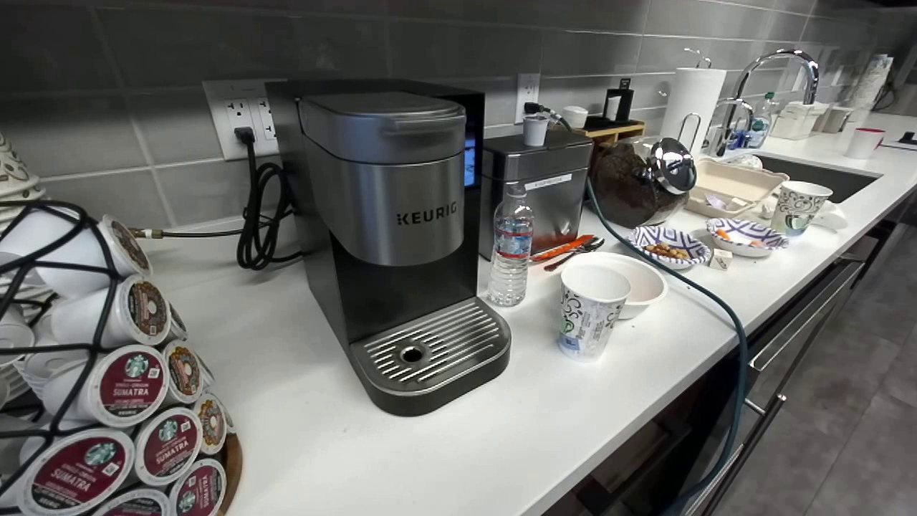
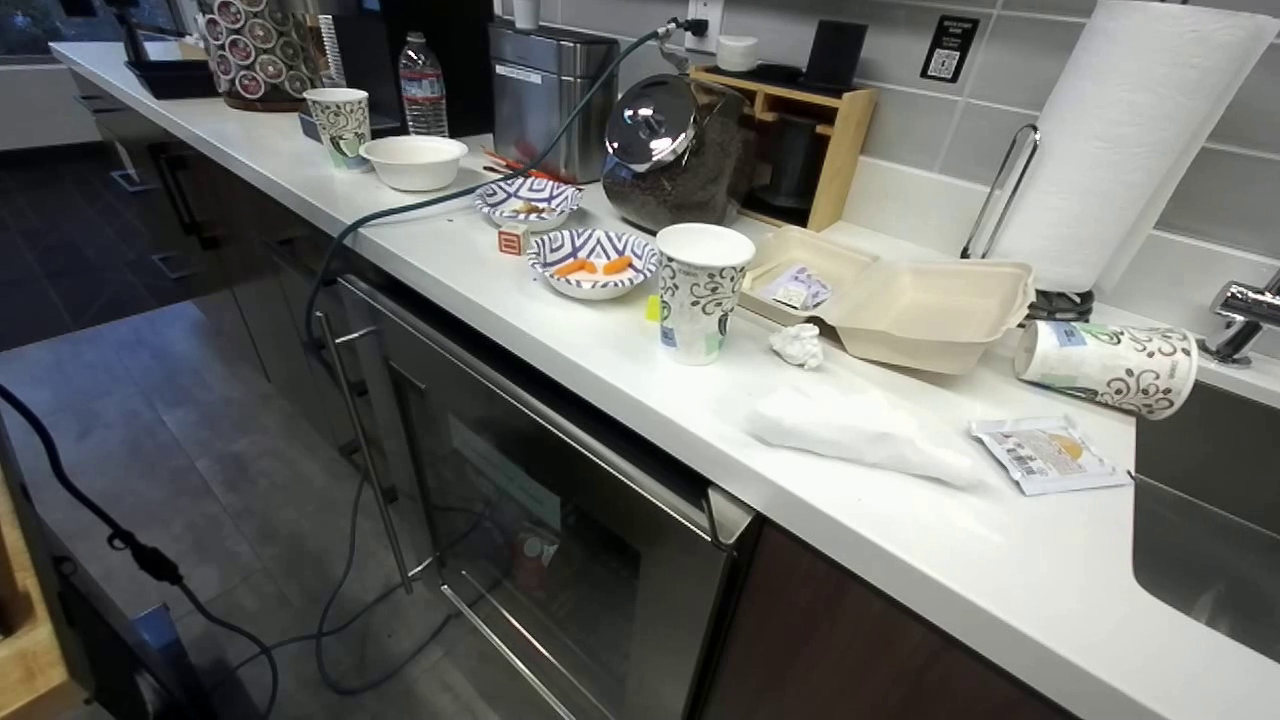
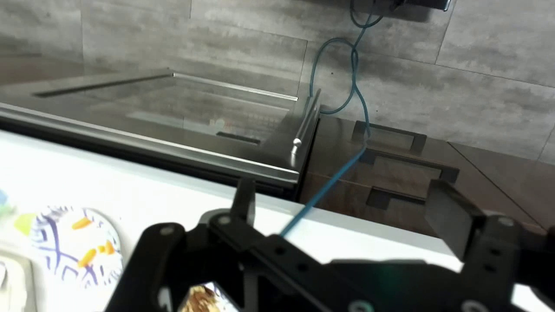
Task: Open the coffee machine
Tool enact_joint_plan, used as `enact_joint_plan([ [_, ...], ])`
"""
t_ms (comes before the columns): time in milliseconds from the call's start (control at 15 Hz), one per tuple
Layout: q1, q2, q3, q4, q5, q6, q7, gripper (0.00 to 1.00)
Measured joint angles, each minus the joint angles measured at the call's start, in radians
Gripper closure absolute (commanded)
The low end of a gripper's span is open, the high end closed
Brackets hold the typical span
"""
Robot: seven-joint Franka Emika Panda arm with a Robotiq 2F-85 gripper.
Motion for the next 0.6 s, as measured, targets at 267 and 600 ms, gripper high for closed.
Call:
enact_joint_plan([
  [267, 0.076, 0.049, 0.118, 0.113, -0.064, 0.022, -0.007, 0.00],
  [600, 0.091, 0.141, 0.152, 0.216, -0.170, 0.077, -0.044, 0.00],
])
